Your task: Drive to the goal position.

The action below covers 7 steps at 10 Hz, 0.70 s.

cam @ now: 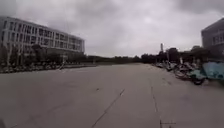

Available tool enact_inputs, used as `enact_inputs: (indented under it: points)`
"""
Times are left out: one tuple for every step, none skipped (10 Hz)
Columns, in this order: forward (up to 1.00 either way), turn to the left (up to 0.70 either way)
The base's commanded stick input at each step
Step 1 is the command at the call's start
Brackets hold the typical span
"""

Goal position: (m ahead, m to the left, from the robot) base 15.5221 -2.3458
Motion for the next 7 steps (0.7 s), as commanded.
enact_inputs:
  points:
    - [0.85,-0.21]
    - [0.85,-0.13]
    - [0.85,0.02]
    - [0.85,0.04]
    - [0.85,0.04]
    - [0.85,0.04]
    - [0.85,0.03]
